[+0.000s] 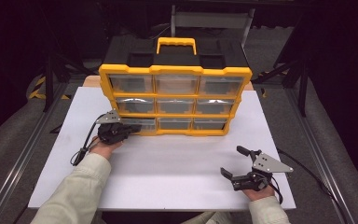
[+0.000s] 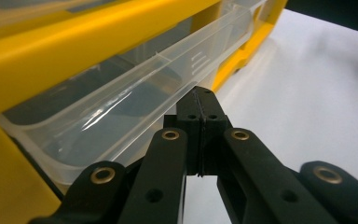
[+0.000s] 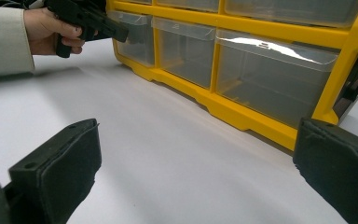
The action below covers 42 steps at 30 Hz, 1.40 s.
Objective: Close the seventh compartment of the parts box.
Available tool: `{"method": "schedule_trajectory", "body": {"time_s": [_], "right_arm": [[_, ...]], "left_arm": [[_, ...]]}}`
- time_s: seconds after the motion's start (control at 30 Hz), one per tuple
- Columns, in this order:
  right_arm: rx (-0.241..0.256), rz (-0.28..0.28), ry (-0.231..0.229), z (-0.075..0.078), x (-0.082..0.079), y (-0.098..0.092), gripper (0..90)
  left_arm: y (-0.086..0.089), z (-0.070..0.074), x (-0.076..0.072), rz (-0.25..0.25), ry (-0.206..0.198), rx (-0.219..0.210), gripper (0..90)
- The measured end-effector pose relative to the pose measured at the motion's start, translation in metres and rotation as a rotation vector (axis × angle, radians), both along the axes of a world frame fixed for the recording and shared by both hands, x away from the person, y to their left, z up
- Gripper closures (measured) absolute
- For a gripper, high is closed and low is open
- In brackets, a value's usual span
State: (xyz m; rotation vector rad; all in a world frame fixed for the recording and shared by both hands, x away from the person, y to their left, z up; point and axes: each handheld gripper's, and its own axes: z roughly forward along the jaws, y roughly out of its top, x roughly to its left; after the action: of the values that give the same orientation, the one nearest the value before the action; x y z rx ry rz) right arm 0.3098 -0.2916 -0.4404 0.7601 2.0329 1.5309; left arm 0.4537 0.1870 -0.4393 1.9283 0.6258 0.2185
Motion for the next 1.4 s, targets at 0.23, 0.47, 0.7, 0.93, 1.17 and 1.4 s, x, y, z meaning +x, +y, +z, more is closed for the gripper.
{"method": "schedule_trajectory", "body": {"time_s": [0.23,0.47,0.7,0.93,1.17,1.4], "right_arm": [[-0.004,0.0,0.005,0.0,0.0,0.0,1.7],[-0.005,0.004,0.006,0.0,0.0,0.001,1.7],[-0.002,0.008,0.006,0.0,0.0,0.001,1.7],[-0.005,0.005,0.005,0.0,0.0,0.001,1.7],[-0.004,0.008,0.003,0.001,0.0,0.001,1.7],[-0.005,0.005,0.001,0.001,0.001,0.002,1.7]], "left_arm": [[-0.006,-0.003,0.001,0.059,-0.013,0.022,89.5],[-0.011,-0.004,0.001,0.106,-0.047,0.06,89.5],[-0.017,-0.003,-0.001,0.12,-0.061,0.064,89.5],[-0.015,-0.001,-0.002,0.098,-0.042,0.034,89.4],[-0.016,0.005,-0.009,0.073,-0.021,0.026,73.1],[-0.008,0.015,-0.017,0.031,0.016,0.014,45.4]]}}
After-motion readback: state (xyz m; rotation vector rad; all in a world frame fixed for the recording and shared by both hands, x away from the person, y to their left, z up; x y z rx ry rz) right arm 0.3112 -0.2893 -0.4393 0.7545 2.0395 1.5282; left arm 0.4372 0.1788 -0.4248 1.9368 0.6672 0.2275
